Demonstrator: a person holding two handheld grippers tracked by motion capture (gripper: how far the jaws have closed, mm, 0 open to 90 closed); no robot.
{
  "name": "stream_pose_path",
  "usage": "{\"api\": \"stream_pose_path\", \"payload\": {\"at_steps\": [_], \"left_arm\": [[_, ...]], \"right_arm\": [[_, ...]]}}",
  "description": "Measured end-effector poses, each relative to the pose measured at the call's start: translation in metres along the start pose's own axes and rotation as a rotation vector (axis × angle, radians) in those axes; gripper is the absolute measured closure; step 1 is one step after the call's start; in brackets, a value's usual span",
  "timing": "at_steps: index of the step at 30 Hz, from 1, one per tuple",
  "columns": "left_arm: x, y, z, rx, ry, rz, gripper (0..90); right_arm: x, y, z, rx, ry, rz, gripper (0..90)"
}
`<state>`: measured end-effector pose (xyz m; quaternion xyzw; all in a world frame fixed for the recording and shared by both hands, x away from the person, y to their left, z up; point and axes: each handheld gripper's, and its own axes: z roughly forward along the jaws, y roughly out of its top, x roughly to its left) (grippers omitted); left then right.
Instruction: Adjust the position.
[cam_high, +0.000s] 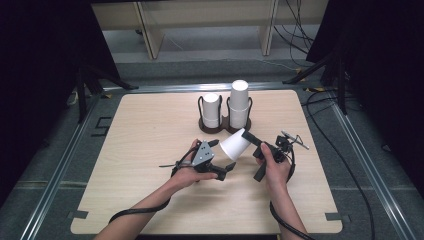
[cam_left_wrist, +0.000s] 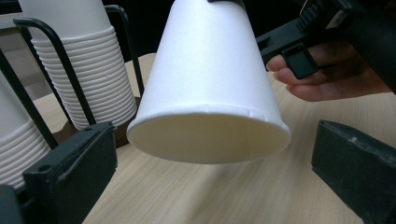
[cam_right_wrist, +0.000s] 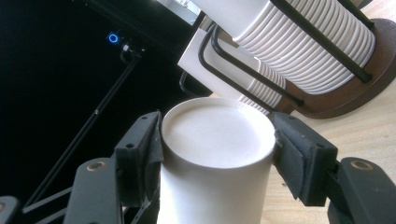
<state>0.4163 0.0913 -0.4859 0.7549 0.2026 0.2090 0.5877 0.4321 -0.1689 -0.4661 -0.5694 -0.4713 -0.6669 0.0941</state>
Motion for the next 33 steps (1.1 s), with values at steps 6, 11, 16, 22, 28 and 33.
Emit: {"api": "stream_pose_path", "payload": {"at_steps": [6, 11, 16, 22, 28, 33], "left_arm": [[0.001, 0.000, 0.006, -0.008, -0.002, -0.004, 0.0], [0.001, 0.000, 0.008, 0.006, -0.004, -0.003, 0.7], [0.001, -0.002, 0.012, 0.015, -0.005, -0.009, 1.3], [0.001, -0.002, 0.015, 0.014, -0.010, -0.009, 2.1], [0.001, -0.002, 0.017, 0.019, -0.008, -0.003, 4.4], [0.002, -0.001, 0.017, 0.017, -0.002, -0.002, 8.8]], "right_arm": [[-0.001, 0.000, 0.001, -0.007, -0.001, -0.012, 36.7], [0.000, 0.000, 0.001, -0.006, 0.002, -0.005, 36.7], [0.002, -0.002, 0.002, 0.001, 0.003, 0.032, 36.7], [0.000, -0.002, 0.003, -0.006, 0.001, 0.001, 36.7], [0.000, -0.002, 0.004, -0.015, 0.003, -0.008, 36.7], [0.000, -0.002, 0.004, -0.015, 0.001, -0.008, 36.7]]}}
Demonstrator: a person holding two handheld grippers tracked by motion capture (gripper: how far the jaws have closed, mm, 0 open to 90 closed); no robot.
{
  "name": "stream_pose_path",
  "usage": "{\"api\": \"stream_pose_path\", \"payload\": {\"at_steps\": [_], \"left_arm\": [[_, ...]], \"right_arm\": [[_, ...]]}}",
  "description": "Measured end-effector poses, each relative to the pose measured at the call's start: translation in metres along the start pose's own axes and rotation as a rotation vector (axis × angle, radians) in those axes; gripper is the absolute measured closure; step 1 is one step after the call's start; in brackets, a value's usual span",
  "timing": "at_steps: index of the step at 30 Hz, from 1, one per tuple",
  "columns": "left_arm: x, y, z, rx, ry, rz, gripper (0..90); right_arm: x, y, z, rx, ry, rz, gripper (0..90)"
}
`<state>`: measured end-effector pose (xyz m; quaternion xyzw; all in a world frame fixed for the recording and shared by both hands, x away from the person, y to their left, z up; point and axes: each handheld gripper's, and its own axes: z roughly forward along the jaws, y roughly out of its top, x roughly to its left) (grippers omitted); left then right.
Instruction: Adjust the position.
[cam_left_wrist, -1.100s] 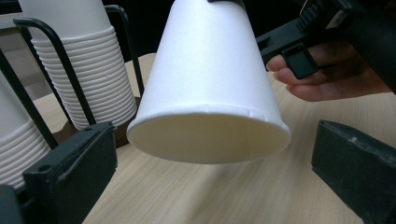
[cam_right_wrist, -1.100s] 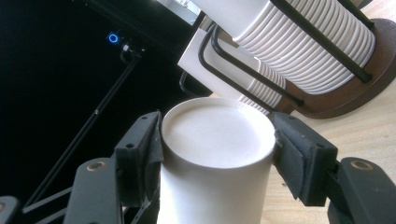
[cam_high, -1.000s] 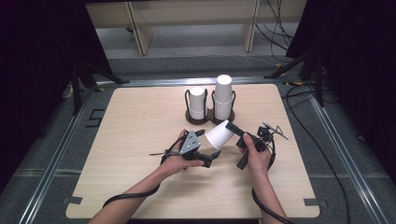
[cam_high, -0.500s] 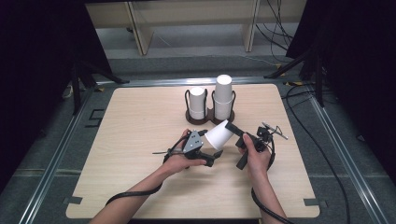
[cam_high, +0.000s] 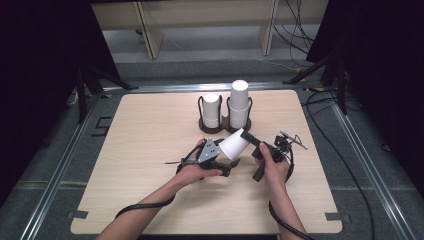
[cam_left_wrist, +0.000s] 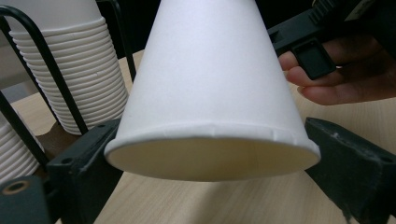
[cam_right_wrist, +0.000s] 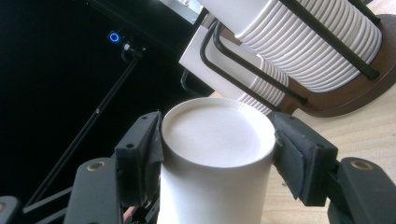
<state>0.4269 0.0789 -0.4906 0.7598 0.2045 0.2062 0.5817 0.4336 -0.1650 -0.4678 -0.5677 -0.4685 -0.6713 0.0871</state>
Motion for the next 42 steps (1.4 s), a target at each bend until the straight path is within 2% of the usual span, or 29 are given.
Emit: {"api": "stream_pose_path", "payload": {"at_steps": [3, 4, 6, 10, 11, 14, 15, 17, 20, 32, 33, 34, 36, 37, 39, 42], "left_arm": [[0.0006, -0.0002, 0.0005, -0.016, 0.006, -0.006, 11.7], [0.0017, 0.0007, -0.0015, 0.002, 0.008, 0.003, 13.6], [0.0021, 0.0011, -0.0021, 0.002, 0.010, 0.013, 14.7], [0.0019, 0.0011, -0.0027, 0.004, 0.012, 0.014, 15.8], [0.0023, 0.0012, -0.0030, 0.008, 0.012, 0.016, 16.1], [0.0021, 0.0016, -0.0033, 0.007, 0.012, 0.013, 16.8], [0.0019, 0.0014, -0.0024, -0.007, 0.009, 0.008, 17.4], [0.0019, 0.0021, -0.0033, 0.002, 0.012, 0.007, 17.3], [0.0024, 0.0015, -0.0022, -0.011, 0.013, 0.002, 16.8], [0.0030, 0.0026, -0.0032, -0.003, 0.015, 0.004, 14.6], [0.0035, 0.0026, -0.0033, -0.003, 0.016, 0.005, 14.6], [0.0037, 0.0024, -0.0033, -0.004, 0.017, 0.005, 14.5], [0.0045, 0.0020, -0.0036, -0.003, 0.019, 0.005, 14.6], [0.0047, 0.0018, -0.0040, -0.002, 0.025, 0.011, 14.6], [0.0046, 0.0013, -0.0042, -0.002, 0.024, 0.006, 14.9], [0.0047, 0.0009, -0.0050, 0.000, 0.024, 0.009, 16.2]], "right_arm": [[0.0001, 0.0003, -0.0007, 0.008, 0.008, 0.010, 36.7], [0.0003, 0.0005, -0.0012, 0.012, 0.004, 0.011, 36.6], [-0.0010, -0.0001, 0.0000, -0.006, 0.012, 0.004, 36.3], [0.0005, -0.0002, 0.0002, 0.001, 0.012, 0.001, 36.0], [-0.0003, -0.0003, 0.0002, 0.003, 0.028, -0.004, 35.9], [-0.0011, -0.0006, 0.0003, 0.000, 0.024, -0.006, 35.7], [-0.0005, -0.0006, -0.0003, 0.002, 0.013, 0.012, 35.5], [-0.0008, -0.0006, -0.0004, 0.000, 0.014, 0.010, 35.5], [-0.0011, -0.0004, -0.0003, -0.003, 0.014, 0.001, 35.8], [-0.0009, -0.0004, -0.0016, -0.005, 0.021, 0.021, 36.4], [0.0004, -0.0006, -0.0021, 0.002, 0.031, 0.055, 36.4], [0.0003, -0.0005, -0.0019, 0.000, 0.029, 0.057, 36.4], [0.0001, -0.0005, -0.0017, -0.002, 0.026, 0.055, 36.4], [-0.0021, 0.0000, -0.0015, -0.008, 0.016, 0.014, 36.4], [-0.0013, 0.0002, -0.0020, -0.004, 0.005, 0.029, 36.4], [-0.0021, -0.0006, -0.0011, -0.007, 0.014, 0.026, 36.4]]}}
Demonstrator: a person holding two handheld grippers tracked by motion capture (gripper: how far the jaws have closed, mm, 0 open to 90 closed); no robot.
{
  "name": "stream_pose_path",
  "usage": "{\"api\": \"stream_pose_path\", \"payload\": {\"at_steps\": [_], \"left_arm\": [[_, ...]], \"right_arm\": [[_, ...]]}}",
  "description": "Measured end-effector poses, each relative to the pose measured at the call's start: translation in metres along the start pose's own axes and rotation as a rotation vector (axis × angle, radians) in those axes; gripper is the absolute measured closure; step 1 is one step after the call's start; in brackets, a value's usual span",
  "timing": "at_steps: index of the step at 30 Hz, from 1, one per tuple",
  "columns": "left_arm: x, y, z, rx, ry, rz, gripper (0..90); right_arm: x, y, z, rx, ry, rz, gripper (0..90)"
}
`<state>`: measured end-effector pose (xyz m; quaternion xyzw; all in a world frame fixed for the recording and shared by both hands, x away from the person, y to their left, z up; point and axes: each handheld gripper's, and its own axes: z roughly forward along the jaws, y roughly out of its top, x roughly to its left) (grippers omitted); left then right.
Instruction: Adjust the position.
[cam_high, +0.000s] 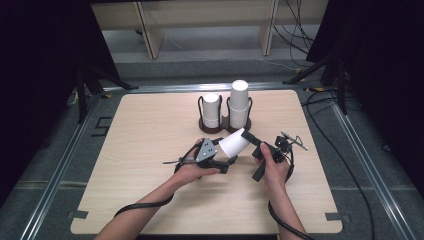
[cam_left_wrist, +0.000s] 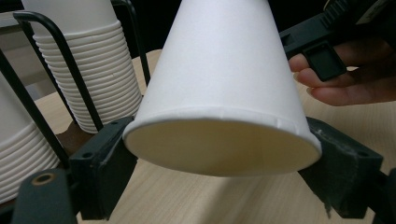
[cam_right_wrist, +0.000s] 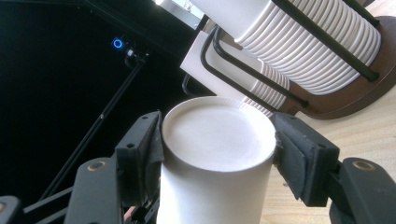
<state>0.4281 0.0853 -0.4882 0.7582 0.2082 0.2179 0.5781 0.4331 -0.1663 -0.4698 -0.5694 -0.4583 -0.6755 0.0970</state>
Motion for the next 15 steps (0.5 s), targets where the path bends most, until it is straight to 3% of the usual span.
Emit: {"api": "stream_pose_path", "payload": {"at_steps": [6, 9, 12, 13, 15], "left_arm": [[0.0026, 0.0018, -0.0024, 0.003, 0.000, 0.011, 19.5], [0.0044, 0.0035, -0.0046, 0.003, -0.001, 0.019, 21.8], [0.0055, 0.0044, -0.0064, 0.000, 0.000, 0.019, 22.6], [0.0063, 0.0050, -0.0074, -0.002, 0.001, 0.019, 23.1], [0.0068, 0.0049, -0.0072, -0.011, 0.000, 0.019, 23.5]], "right_arm": [[0.0001, 0.0005, 0.0005, -0.003, 0.001, -0.003, 35.0], [0.0007, 0.0011, 0.0021, -0.005, 0.004, -0.051, 33.3], [0.0033, 0.0007, 0.0025, 0.007, -0.001, -0.058, 32.1], [0.0025, 0.0013, 0.0029, 0.012, -0.003, -0.100, 30.4], [0.0048, 0.0000, 0.0036, 0.024, 0.003, -0.088, 29.5]]}}
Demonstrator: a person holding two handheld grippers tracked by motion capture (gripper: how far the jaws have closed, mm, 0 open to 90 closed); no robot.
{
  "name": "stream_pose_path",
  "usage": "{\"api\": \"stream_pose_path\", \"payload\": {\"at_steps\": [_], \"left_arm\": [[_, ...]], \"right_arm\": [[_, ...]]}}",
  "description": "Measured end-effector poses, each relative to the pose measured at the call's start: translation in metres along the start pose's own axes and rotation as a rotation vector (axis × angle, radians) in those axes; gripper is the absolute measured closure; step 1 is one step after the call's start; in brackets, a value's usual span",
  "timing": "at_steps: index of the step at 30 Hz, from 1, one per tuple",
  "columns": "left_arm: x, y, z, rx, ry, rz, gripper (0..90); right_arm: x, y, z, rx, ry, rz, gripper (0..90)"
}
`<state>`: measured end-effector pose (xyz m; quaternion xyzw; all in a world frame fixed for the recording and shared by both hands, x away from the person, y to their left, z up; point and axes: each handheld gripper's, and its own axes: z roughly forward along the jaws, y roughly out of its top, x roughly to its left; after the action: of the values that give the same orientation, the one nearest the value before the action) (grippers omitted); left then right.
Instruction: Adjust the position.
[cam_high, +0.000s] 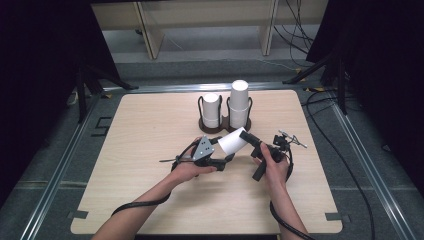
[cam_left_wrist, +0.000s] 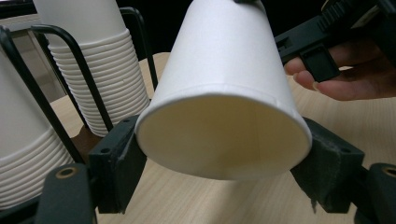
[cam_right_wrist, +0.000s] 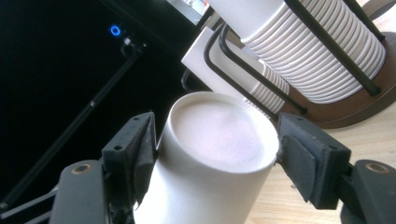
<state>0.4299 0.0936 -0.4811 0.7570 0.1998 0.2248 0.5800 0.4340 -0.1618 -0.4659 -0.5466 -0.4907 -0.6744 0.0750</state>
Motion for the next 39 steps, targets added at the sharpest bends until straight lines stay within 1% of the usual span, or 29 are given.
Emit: {"api": "stream_pose_path", "payload": {"at_steps": [1, 2, 3, 4, 6, 7, 8, 9, 10, 12, 13, 14, 15, 18, 22, 24, 25, 26, 27, 28, 29, 30, 31, 32, 33, 34, 36, 38, 39], "left_arm": [[0.000, 0.001, -0.001, 0.011, 0.000, -0.002, 23.5], [0.001, 0.001, -0.002, 0.011, -0.002, -0.004, 23.9], [0.001, 0.001, -0.002, 0.009, -0.003, -0.006, 23.9], [0.001, 0.001, -0.002, 0.008, -0.003, -0.005, 24.3], [0.001, 0.001, -0.002, 0.009, -0.005, -0.010, 24.6], [0.002, 0.002, -0.002, -0.005, -0.010, -0.017, 25.0], [0.002, 0.002, -0.002, -0.005, -0.010, -0.017, 25.1], [0.002, 0.002, -0.003, 0.007, -0.013, -0.017, 25.1], [0.002, 0.002, -0.003, 0.008, -0.014, -0.015, 25.2], [0.003, 0.002, -0.003, 0.013, -0.016, -0.015, 25.3], [0.003, 0.002, -0.004, 0.020, -0.017, -0.010, 25.3], [0.004, 0.002, -0.004, 0.027, -0.020, -0.007, 25.4], [0.004, 0.002, -0.004, 0.027, -0.020, -0.007, 25.4], [0.007, 0.002, -0.007, 0.048, -0.024, -0.003, 25.4], [0.013, 0.003, -0.012, 0.075, -0.041, 0.015, 25.2], [0.016, 0.004, -0.015, 0.090, -0.045, 0.021, 25.2], [0.017, 0.005, -0.016, 0.093, -0.048, 0.023, 25.2], [0.019, 0.006, -0.018, 0.106, -0.052, 0.040, 25.2], [0.019, 0.006, -0.018, 0.106, -0.052, 0.040, 25.2], [0.020, 0.007, -0.020, 0.117, -0.052, 0.042, 25.2], [0.020, 0.007, -0.020, 0.117, -0.052, 0.042, 25.2], [0.023, 0.008, -0.023, 0.128, -0.054, 0.049, 25.2], [0.023, 0.008, -0.023, 0.128, -0.054, 0.049, 25.1], [0.023, 0.008, -0.023, 0.119, -0.052, 0.040, 25.1], [0.025, 0.008, -0.025, 0.130, -0.053, 0.046, 25.1], [0.027, 0.008, -0.027, 0.132, -0.060, 0.051, 25.1], [0.029, 0.009, -0.031, 0.145, -0.070, 0.065, 25.1], [0.029, 0.010, -0.032, 0.145, -0.071, 0.062, 25.2], [0.030, 0.011, -0.034, 0.149, -0.093, 0.065, 25.2]], "right_arm": [[0.000, 0.000, 0.000, 0.000, 0.000, 0.000, 29.5], [0.000, 0.000, 0.000, 0.005, -0.004, -0.056, 28.9], [0.000, 0.000, 0.000, 0.005, -0.004, -0.056, 28.9], [-0.001, 0.001, 0.001, -0.004, -0.005, -0.088, 29.0], [0.000, 0.001, 0.000, -0.004, 0.000, -0.092, 29.0], [0.002, 0.002, -0.001, -0.012, -0.018, -0.088, 28.7], [0.002, 0.002, -0.001, -0.012, -0.018, -0.088, 28.7], [0.003, 0.002, -0.002, -0.013, 0.007, -0.062, 28.5], [0.000, 0.003, -0.003, -0.020, -0.010, -0.112, 28.5], [0.002, 0.004, -0.005, -0.021, -0.017, -0.121, 28.4], [0.001, 0.004, -0.006, -0.029, -0.016, -0.160, 28.4], [0.003, 0.006, -0.009, -0.016, -0.039, -0.190, 28.4], [0.003, 0.006, -0.009, -0.016, -0.039, -0.190, 28.4], [0.008, 0.007, -0.014, -0.011, -0.065, -0.249, 28.4], [0.010, 0.008, -0.023, 0.007, -0.080, -0.396, 29.9], [0.011, 0.007, -0.025, 0.028, -0.100, -0.435, 29.9], [0.010, 0.007, -0.026, 0.033, -0.106, -0.472, 30.0], [0.009, 0.007, -0.028, 0.045, -0.134, -0.525, 30.1], [0.010, 0.006, -0.028, 0.056, -0.125, -0.514, 30.1], [0.009, 0.007, -0.030, 0.060, -0.144, -0.558, 30.2], [0.010, 0.005, -0.030, 0.057, -0.139, -0.529, 30.4], [0.008, 0.006, -0.030, 0.061, -0.147, -0.574, 30.6], [0.008, 0.007, -0.031, 0.079, -0.162, -0.580, 30.7], [0.008, 0.007, -0.031, 0.079, -0.162, -0.580, 30.7], [0.007, 0.007, -0.031, 0.076, -0.161, -0.587, 30.7], [0.006, 0.007, -0.032, 0.068, -0.187, -0.626, 30.6], [0.005, 0.007, -0.033, 0.080, -0.204, -0.640, 30.6], [0.003, 0.008, -0.034, 0.082, -0.216, -0.659, 30.5], [0.004, 0.007, -0.035, 0.092, -0.220, -0.631, 30.4]]}}
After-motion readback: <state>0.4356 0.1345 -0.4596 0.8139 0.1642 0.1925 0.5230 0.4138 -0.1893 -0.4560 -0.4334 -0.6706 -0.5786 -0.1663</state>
